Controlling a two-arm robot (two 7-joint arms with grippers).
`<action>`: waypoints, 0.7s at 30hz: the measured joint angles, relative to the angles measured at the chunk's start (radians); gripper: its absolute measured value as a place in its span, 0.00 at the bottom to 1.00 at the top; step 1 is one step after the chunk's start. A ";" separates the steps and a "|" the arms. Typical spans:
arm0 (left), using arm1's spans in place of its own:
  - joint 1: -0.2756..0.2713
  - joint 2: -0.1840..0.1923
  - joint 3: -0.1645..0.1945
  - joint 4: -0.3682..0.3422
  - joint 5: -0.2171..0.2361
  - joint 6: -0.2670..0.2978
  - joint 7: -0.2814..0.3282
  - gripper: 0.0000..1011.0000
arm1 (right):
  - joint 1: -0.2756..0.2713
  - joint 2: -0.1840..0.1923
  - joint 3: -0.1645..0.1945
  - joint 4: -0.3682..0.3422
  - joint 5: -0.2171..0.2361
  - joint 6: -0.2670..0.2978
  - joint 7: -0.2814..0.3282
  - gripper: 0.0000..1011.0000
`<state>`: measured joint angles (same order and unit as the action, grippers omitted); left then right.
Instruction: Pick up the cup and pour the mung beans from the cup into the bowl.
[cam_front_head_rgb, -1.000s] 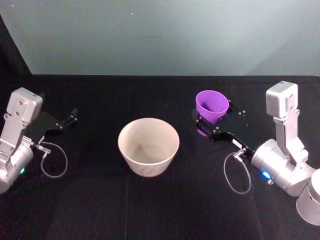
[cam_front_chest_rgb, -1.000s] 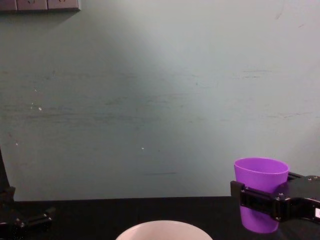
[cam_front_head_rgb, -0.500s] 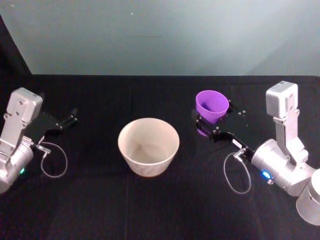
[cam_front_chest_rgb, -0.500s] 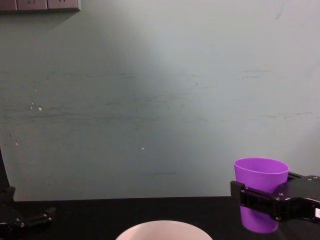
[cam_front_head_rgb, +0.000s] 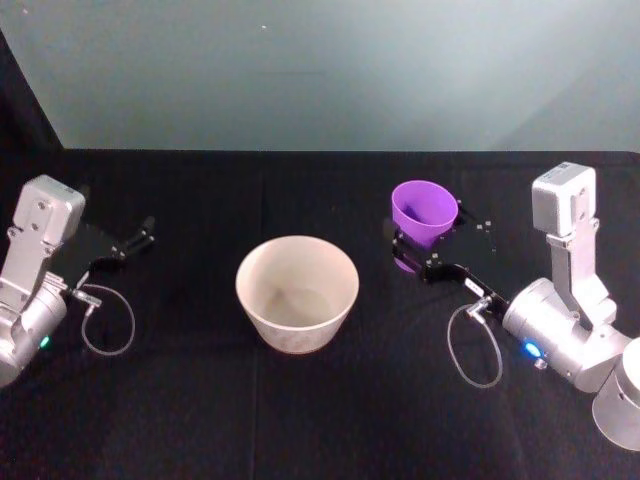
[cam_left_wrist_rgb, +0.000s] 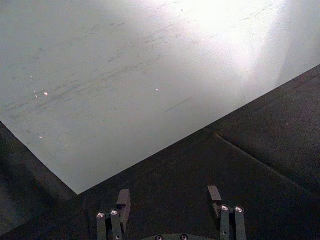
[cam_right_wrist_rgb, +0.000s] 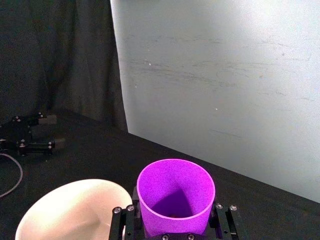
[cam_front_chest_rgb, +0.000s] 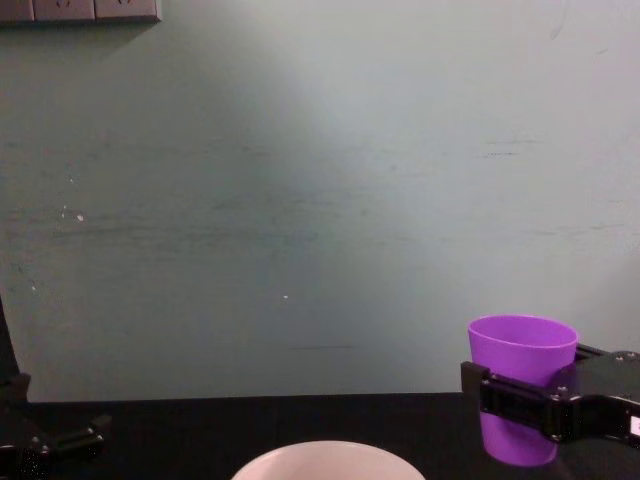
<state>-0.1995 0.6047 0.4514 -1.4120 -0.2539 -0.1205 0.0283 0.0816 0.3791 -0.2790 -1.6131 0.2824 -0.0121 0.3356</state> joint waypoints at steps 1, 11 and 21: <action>0.000 0.000 0.000 0.000 0.000 0.000 0.000 0.99 | 0.000 0.000 0.000 0.000 0.000 0.000 0.000 0.72; 0.000 0.000 0.000 0.000 0.000 0.000 0.000 0.99 | 0.000 0.000 0.000 0.000 0.000 0.000 0.000 0.72; 0.000 0.000 0.000 0.000 0.000 0.000 0.000 0.99 | 0.000 0.000 0.000 0.000 0.000 0.000 0.000 0.72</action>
<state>-0.1995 0.6047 0.4514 -1.4120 -0.2539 -0.1205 0.0283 0.0816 0.3791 -0.2790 -1.6131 0.2824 -0.0122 0.3356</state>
